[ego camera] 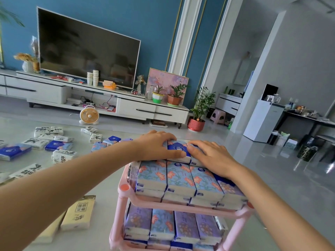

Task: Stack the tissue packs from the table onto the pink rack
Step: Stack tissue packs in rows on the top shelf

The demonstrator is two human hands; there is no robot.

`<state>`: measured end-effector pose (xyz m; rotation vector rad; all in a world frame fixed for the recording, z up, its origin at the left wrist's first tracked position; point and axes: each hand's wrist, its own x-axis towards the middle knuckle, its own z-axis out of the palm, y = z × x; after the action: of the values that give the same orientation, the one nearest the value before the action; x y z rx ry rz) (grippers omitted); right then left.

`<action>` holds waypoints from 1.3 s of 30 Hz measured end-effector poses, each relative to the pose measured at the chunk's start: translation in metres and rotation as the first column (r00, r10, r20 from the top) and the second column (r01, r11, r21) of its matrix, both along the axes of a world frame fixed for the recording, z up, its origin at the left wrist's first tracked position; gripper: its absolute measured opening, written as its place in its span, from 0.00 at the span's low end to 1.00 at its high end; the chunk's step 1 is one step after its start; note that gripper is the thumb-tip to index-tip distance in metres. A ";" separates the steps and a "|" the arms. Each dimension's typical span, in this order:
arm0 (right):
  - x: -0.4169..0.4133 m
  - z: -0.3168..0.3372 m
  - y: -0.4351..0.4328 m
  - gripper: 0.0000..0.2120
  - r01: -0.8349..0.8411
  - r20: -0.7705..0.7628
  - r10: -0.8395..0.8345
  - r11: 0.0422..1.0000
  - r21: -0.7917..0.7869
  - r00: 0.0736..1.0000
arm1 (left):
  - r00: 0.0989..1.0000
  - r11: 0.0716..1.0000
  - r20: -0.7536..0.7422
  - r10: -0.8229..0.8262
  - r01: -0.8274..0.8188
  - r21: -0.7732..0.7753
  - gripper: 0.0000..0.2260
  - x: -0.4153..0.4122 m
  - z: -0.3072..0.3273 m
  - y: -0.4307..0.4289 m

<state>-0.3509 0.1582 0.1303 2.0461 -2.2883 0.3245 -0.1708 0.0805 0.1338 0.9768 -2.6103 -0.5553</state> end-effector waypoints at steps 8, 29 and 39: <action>0.000 0.004 0.007 0.31 0.023 0.212 -0.006 0.997 -0.078 0.977 | 0.996 0.998 -0.085 -0.016 0.021 0.061 0.31 0.004 0.001 -0.001; 0.204 -0.002 0.019 0.07 -0.359 0.611 0.505 0.863 -0.356 0.609 | 0.658 0.876 -0.584 0.475 -0.296 0.380 0.10 0.216 -0.106 -0.016; 0.296 -0.102 -0.125 0.08 -0.102 0.807 0.122 0.992 -0.077 0.578 | 0.677 0.834 -0.488 0.551 -0.424 0.353 0.11 0.281 -0.131 -0.074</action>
<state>-0.0551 0.0336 0.0285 2.3345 -2.4947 1.6096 0.1103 0.0061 0.0025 1.2778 -1.6755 -0.8350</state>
